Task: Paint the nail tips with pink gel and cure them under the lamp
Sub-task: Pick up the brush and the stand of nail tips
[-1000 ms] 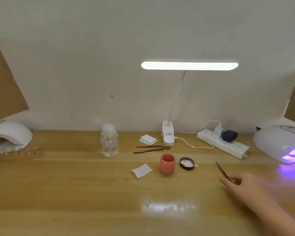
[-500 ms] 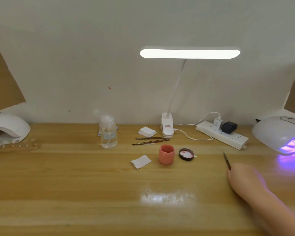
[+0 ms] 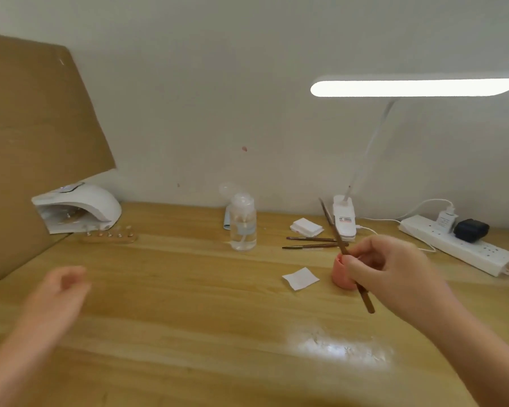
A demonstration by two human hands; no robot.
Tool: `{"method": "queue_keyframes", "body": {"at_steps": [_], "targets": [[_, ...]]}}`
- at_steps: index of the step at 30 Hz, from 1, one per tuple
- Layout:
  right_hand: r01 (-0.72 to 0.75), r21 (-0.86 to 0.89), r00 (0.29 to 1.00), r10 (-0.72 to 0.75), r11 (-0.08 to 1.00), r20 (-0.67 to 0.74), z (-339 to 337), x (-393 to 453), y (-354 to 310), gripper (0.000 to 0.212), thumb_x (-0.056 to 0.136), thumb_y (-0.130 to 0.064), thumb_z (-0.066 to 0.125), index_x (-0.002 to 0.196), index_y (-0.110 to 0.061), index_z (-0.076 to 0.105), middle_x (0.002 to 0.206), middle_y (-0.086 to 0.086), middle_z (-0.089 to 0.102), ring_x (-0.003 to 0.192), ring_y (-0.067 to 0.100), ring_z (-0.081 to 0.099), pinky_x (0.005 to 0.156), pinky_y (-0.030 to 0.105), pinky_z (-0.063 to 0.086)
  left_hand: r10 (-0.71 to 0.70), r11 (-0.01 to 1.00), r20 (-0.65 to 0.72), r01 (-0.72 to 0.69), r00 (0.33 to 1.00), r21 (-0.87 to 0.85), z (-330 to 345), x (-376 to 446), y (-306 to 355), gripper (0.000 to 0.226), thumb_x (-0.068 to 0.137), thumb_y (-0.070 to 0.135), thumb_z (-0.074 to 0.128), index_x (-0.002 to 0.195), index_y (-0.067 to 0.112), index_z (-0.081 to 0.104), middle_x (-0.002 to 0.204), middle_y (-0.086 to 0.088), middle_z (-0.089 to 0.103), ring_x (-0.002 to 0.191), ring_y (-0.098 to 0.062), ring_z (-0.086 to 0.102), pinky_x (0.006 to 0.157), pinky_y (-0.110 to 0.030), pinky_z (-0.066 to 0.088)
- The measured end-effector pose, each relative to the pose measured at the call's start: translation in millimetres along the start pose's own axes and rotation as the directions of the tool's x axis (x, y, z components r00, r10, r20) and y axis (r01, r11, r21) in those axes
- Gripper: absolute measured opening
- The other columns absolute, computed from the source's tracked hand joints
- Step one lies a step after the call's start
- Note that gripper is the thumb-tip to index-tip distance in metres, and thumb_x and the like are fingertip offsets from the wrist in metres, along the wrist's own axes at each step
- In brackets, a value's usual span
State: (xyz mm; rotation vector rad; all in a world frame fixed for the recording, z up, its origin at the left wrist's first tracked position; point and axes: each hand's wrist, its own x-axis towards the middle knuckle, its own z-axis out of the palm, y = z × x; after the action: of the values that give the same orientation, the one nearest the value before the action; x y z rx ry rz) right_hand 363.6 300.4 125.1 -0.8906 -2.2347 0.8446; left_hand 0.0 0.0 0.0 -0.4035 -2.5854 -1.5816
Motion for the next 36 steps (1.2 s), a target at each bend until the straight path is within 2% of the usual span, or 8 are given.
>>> {"method": "queue_keyframes", "body": {"at_steps": [4, 8, 11, 13, 17, 22, 32, 36], "targets": [[0.031, 0.036, 0.990, -0.035, 0.999, 0.135, 81, 6, -24, 0.006, 0.084, -0.030, 0.066, 0.080, -0.030, 0.063, 0.065, -0.015, 0.069, 0.061, 0.003, 0.064, 0.064, 0.029, 0.056, -0.127, 0.961, -0.081, 0.143, 0.989, 0.236, -4, 84, -6, 0.040, 0.087, 0.006, 0.058, 0.126, -0.002, 0.054, 0.115, -0.024, 0.062, 0.089, -0.036, 0.059, 0.081, -0.046, 0.050], [0.015, 0.045, 0.987, -0.022, 0.999, 0.161, 146, 11, -24, 0.008, 0.086, -0.029, 0.064, 0.079, -0.030, 0.059, 0.065, -0.011, 0.065, 0.057, 0.005, 0.060, 0.057, 0.025, 0.051, -0.149, 0.972, 0.007, 0.145, 0.989, 0.185, 6, 127, -14, 0.065, 0.087, 0.002, 0.057, 0.147, 0.009, 0.033, 0.140, -0.017, 0.049, 0.100, -0.030, 0.055, 0.081, -0.037, 0.045], [0.055, -0.006, 0.994, -0.054, 0.998, 0.093, 174, 8, -20, 0.005, 0.086, -0.031, 0.064, 0.086, -0.033, 0.059, 0.066, -0.016, 0.061, 0.062, -0.002, 0.055, 0.056, 0.019, 0.045, -0.155, 0.979, 0.022, 0.150, 0.988, 0.140, 11, 154, -18, 0.054, 0.086, 0.006, 0.057, 0.137, 0.017, 0.043, 0.140, -0.013, 0.050, 0.113, -0.033, 0.053, 0.094, -0.043, 0.047], [0.072, -0.046, 0.996, -0.070, 0.996, 0.048, 180, 8, -16, 0.006, 0.086, -0.032, 0.064, 0.091, -0.033, 0.061, 0.066, -0.019, 0.061, 0.060, -0.004, 0.053, 0.050, 0.014, 0.037, -0.156, 0.983, 0.047, 0.150, 0.987, 0.110, 12, 165, -19, 0.044, 0.087, 0.006, 0.058, 0.127, 0.021, 0.047, 0.136, -0.010, 0.054, 0.110, -0.030, 0.053, 0.094, -0.042, 0.046], [0.087, -0.086, 0.996, -0.088, 0.993, -0.009, 179, 8, -13, 0.007, 0.085, -0.033, 0.065, 0.092, -0.034, 0.062, 0.069, -0.022, 0.062, 0.056, -0.001, 0.049, 0.051, 0.020, 0.038, -0.186, 0.979, 0.145, 0.172, 0.972, 0.105, 19, 179, -17, 0.074, 0.089, 0.006, 0.057, 0.153, 0.021, 0.022, 0.153, 0.005, 0.039, 0.136, -0.025, 0.035, 0.098, -0.034, 0.035], [0.083, -0.058, 0.996, -0.084, 0.995, -0.013, 178, 6, -15, 0.008, 0.083, -0.031, 0.068, 0.088, -0.034, 0.063, 0.068, -0.021, 0.062, 0.055, 0.001, 0.049, 0.051, 0.023, 0.038, -0.189, 0.961, 0.101, 0.163, 0.977, 0.225, 23, 177, -16, 0.079, 0.087, 0.019, 0.063, 0.153, 0.024, 0.021, 0.146, 0.010, 0.048, 0.140, -0.027, 0.025, 0.101, -0.037, 0.030], [0.017, 0.042, 1.000, -0.016, 0.999, -0.021, 163, 1, -23, 0.007, 0.080, -0.040, 0.062, 0.077, -0.043, 0.056, 0.078, -0.039, 0.058, 0.066, -0.003, 0.054, 0.051, 0.022, 0.033, 0.002, 0.941, 0.247, -0.086, 0.969, 0.328, 22, 168, -10, 0.081, 0.089, 0.026, 0.071, 0.153, 0.016, 0.022, 0.143, 0.000, 0.051, 0.133, -0.025, 0.043, 0.110, -0.043, 0.033], [-0.017, 0.097, 1.000, 0.019, 0.995, -0.019, 154, 3, -25, 0.003, 0.082, -0.041, 0.062, 0.079, -0.041, 0.059, 0.081, -0.042, 0.056, 0.066, -0.003, 0.055, 0.054, 0.028, 0.042, 0.026, 0.950, 0.339, -0.129, 0.940, 0.284, 16, 160, -7, 0.090, 0.083, 0.030, 0.078, 0.153, 0.017, 0.023, 0.137, 0.005, 0.057, 0.134, -0.021, 0.042, 0.113, -0.043, 0.030]]}}
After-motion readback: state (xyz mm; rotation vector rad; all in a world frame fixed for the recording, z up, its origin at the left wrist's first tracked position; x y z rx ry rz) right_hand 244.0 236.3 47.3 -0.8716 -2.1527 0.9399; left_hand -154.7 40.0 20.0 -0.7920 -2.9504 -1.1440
